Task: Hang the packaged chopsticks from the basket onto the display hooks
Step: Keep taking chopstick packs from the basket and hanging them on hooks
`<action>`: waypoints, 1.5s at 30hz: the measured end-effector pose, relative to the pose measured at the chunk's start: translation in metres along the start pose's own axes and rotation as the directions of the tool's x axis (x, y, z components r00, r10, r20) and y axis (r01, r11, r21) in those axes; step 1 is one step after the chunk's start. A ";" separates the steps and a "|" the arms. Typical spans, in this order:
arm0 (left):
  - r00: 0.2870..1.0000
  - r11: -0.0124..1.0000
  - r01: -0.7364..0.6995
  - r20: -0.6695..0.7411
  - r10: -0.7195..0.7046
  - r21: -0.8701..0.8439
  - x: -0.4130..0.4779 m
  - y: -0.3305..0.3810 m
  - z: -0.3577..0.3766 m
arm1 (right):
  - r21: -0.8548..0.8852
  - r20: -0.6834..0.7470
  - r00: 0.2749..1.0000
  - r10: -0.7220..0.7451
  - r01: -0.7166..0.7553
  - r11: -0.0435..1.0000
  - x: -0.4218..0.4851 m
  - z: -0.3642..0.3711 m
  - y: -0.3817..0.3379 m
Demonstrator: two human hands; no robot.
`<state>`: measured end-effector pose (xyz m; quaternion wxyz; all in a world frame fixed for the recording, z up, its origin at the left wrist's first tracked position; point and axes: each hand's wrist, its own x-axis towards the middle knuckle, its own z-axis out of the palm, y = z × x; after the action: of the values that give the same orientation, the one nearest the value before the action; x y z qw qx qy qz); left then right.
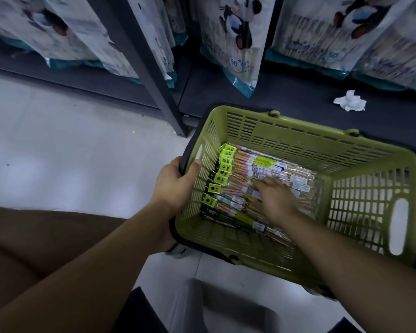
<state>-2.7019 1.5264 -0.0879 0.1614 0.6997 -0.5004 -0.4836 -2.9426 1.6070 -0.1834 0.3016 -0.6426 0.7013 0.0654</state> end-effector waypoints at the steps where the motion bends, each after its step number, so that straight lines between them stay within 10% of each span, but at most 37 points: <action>1: 1.000 1.000 -0.006 0.001 0.006 0.003 0.000 0.000 0.000 | -0.038 0.024 1.000 0.014 -0.013 0.999 0.000 0.001 0.000; 12: 1.000 0.999 -0.023 -0.008 0.024 0.042 0.005 -0.004 -0.001 | 0.190 0.092 0.988 -0.127 0.108 0.976 -0.023 0.015 -0.022; 19: 1.000 0.998 -0.030 0.002 0.030 0.051 0.007 -0.007 0.000 | -0.235 0.150 0.988 -0.022 0.057 0.970 -0.016 0.022 -0.033; 27: 0.999 0.997 -0.032 0.034 0.029 0.069 0.001 -0.002 -0.003 | 0.230 0.135 0.991 0.012 -0.043 0.972 -0.016 0.006 -0.016; 33: 0.750 0.690 -0.540 -0.097 0.655 0.482 -0.011 0.018 -0.010 | 0.576 -0.057 0.998 0.021 0.016 0.817 -0.018 -0.066 -0.047; 37: 0.935 0.946 -0.322 0.165 0.313 0.032 -0.027 0.052 0.001 | 0.644 -0.156 0.980 -0.122 0.195 0.739 -0.029 -0.099 -0.096; 40: 0.944 0.924 -0.041 0.287 0.159 -0.379 -0.033 0.058 0.007 | 0.715 -0.131 0.970 -0.203 0.234 0.659 -0.034 -0.105 -0.113; 45: 0.979 0.932 -0.040 0.174 0.109 -0.359 -0.029 0.054 0.020 | 0.756 -0.027 0.958 -0.286 0.207 0.621 -0.029 -0.099 -0.108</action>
<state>-2.7492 1.5324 -0.0437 0.2541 0.5900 -0.4448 -0.6240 -2.8746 1.5671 -0.0567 0.5792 -0.5461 0.5550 -0.2412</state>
